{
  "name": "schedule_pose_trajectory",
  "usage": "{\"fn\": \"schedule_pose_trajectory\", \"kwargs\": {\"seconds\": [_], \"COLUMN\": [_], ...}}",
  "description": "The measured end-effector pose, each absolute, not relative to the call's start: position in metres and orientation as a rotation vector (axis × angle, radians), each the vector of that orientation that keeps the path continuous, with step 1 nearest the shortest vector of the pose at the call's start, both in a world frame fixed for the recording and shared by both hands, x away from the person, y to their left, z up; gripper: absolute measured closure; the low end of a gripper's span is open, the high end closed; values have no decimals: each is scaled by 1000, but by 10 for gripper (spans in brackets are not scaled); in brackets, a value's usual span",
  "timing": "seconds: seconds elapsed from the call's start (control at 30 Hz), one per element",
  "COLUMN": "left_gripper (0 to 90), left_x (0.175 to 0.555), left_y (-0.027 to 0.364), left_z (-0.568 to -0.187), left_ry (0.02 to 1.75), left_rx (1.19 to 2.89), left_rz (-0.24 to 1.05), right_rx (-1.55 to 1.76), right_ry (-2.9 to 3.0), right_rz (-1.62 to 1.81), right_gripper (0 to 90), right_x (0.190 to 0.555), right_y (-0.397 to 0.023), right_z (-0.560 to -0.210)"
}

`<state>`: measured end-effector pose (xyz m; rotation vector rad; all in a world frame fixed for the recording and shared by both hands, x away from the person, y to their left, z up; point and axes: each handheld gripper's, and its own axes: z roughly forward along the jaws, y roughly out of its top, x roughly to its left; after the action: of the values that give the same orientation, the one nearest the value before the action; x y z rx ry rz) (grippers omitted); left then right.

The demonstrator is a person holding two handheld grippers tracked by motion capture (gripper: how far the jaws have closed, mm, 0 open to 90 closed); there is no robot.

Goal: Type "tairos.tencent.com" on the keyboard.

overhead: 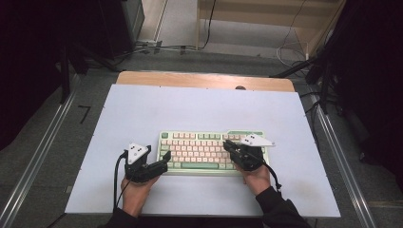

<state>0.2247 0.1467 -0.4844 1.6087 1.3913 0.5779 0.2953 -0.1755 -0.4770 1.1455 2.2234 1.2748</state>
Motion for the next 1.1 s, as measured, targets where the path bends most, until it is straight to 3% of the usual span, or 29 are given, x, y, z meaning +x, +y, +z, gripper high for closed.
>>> {"fn": "schedule_pose_trajectory", "kwargs": {"seconds": [0.1,1.1], "left_gripper": [246,246], "left_x": [225,225], "left_y": [146,147], "left_z": [-484,-485], "left_ry": [1390,1387], "left_rx": [1610,1621], "left_rz": [579,581], "right_rx": [1140,1102], "right_ry": [2241,2350], "right_rz": [1281,1163], "right_gripper": [875,878], "right_x": [296,304], "right_y": [-171,-133], "right_z": [-479,-489]}}
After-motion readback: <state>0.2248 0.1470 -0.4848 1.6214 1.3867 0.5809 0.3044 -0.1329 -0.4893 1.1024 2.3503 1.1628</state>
